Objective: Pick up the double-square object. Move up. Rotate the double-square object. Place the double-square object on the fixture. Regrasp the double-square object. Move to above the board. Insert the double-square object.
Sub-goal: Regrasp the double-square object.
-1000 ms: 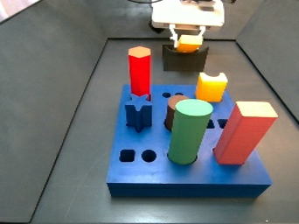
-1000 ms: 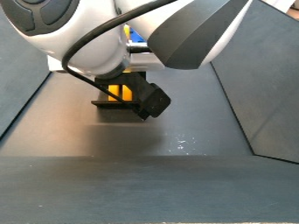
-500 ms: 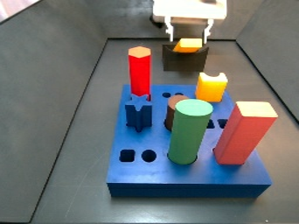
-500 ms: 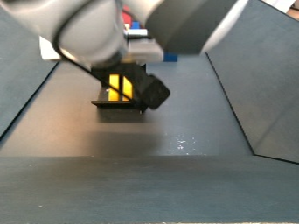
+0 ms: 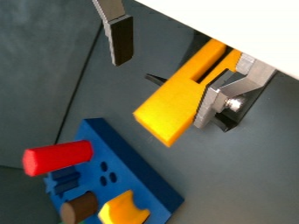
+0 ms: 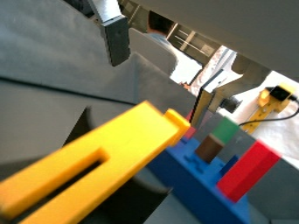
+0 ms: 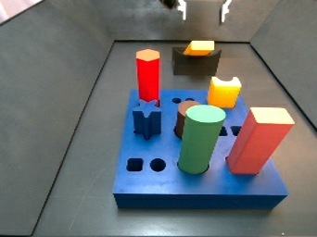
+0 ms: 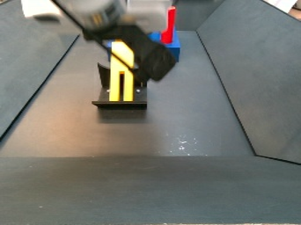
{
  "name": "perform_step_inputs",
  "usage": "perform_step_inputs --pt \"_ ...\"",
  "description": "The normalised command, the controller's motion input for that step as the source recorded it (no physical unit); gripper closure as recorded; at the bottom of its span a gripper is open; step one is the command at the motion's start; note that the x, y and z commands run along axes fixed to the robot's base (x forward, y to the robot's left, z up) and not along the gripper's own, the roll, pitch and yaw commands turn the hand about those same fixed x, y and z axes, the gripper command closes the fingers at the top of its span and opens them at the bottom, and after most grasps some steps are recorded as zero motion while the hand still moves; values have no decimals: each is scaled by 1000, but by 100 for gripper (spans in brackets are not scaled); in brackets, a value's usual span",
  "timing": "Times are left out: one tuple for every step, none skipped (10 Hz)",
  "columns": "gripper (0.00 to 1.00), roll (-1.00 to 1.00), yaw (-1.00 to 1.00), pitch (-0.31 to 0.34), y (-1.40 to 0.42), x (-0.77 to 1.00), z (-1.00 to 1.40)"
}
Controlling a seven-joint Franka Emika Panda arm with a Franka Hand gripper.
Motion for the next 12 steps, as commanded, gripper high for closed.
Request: perform_step_inputs --pt "0 13 15 32 11 -35 282" --pt "0 1000 34 47 -1000 4 905" --pt "0 1000 33 47 -1000 8 872" --pt "0 1000 33 42 -1000 -8 863" --pt "0 1000 32 31 -976 -66 749" --pt "0 1000 32 28 -856 -68 597" --pt "0 1000 31 26 -607 -47 278" --pt "0 1000 32 25 -415 -19 88" --pt "0 1000 32 26 -133 0 47" --pt "0 1000 32 26 -39 -3 51" --pt "0 1000 33 24 -39 -2 22" --pt "0 1000 33 22 -42 3 8"
